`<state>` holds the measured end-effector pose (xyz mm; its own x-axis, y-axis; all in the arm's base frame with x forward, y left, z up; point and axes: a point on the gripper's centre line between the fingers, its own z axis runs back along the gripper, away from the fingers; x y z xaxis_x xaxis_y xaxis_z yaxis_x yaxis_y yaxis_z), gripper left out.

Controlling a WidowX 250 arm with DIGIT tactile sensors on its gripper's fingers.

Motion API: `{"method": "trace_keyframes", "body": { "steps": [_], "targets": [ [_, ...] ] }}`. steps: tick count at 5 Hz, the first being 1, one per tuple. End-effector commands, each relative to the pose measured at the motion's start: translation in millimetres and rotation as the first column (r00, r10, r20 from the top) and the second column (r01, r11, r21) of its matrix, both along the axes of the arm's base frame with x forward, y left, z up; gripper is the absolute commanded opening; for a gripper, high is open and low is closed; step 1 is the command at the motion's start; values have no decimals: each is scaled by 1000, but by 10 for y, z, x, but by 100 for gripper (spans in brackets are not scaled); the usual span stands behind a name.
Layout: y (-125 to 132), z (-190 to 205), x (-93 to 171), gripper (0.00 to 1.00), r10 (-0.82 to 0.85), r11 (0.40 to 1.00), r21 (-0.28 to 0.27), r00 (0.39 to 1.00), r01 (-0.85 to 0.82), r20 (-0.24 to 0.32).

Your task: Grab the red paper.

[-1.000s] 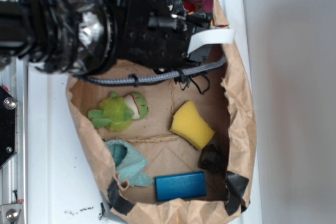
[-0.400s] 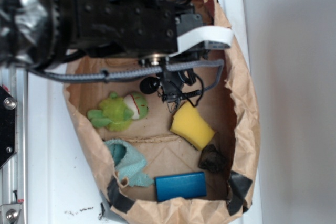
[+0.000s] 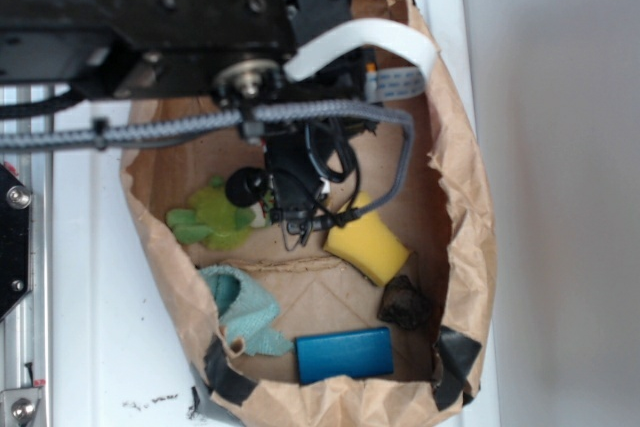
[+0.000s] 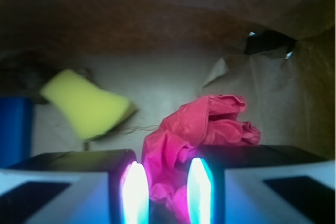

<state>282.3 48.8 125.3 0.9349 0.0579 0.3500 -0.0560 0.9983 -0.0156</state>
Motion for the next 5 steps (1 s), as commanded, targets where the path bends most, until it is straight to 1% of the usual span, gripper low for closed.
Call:
{"method": "trace_keyframes", "body": {
  "steps": [1, 2, 3, 4, 5],
  "targets": [
    [74, 335, -15, 0, -16, 1000, 12, 999, 15, 49],
    [-16, 515, -103, 0, -56, 998, -17, 998, 56, 22],
    [-123, 693, -160, 0, -80, 997, -4, 996, 80, -24],
    [-156, 796, -174, 0, -40, 998, 45, 995, 44, -88],
    [-142, 853, -197, 0, 2, 998, 67, 991, 7, -134]
  ]
}}
